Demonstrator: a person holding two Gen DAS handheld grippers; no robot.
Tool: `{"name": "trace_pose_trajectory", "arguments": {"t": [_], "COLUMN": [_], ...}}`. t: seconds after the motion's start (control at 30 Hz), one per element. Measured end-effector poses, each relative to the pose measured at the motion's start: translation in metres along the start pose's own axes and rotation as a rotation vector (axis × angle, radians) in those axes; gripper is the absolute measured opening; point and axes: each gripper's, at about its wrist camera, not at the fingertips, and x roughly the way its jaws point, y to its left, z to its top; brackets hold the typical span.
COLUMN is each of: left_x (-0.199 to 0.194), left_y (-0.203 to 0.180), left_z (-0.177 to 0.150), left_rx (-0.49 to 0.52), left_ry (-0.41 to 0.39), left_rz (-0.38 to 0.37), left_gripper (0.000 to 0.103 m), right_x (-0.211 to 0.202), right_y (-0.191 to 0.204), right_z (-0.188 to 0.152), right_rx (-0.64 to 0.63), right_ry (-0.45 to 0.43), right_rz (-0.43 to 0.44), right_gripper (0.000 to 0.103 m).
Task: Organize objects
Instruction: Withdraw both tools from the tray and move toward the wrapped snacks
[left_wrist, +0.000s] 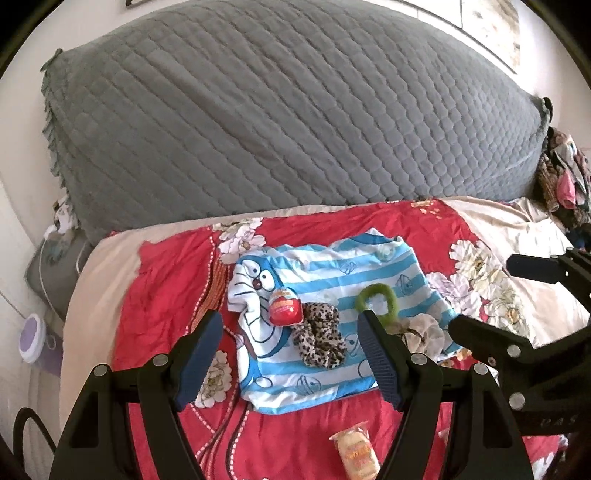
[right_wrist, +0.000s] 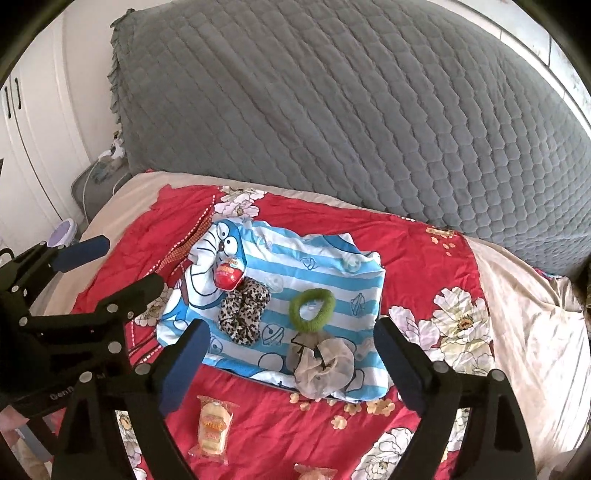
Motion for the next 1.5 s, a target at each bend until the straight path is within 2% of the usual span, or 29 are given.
{"name": "trace_pose_trajectory", "arguments": {"t": [0.1, 0.5, 0.57, 1.07, 1.37, 1.5], "left_x": [-0.003, -0.018, -0.018, -0.018, -0.007, 0.004], "left_y": [0.001, -0.007, -0.010, -0.025, -0.036, -0.044], "left_z": [-0.003, -0.022, -0.026, -0.052, -0.089, -0.110], "left_rx": [-0.004, 0.051, 0.062, 0.072, 0.103, 0.111], "left_ry": [0.002, -0.008, -0.004, 0.002, 0.032, 0.064], "left_rz": [0.009, -0.001, -0.006, -0.016, -0.016, -0.033], "left_gripper": [0.076, 0.076, 0.076, 0.076, 0.076, 0.076], "right_x": [-0.002, -0.014, -0.016, -0.017, -0.013, 0.000], "right_y": [0.002, 0.012, 0.013, -0.004, -0.007, -0.012], "right_z": [-0.004, -0.029, -0.033, -0.072, -0.118, -0.145], "right_rx": [-0.008, -0.054, -0.054, 0.023, 0.011, 0.028], "right_ry": [0.004, 0.027, 0.025, 0.053, 0.073, 0.112], "right_rz": [-0.001, 0.024, 0.031, 0.063, 0.016, -0.001], "right_gripper": [0.095, 0.097, 0.100, 0.101, 0.101, 0.101]}}
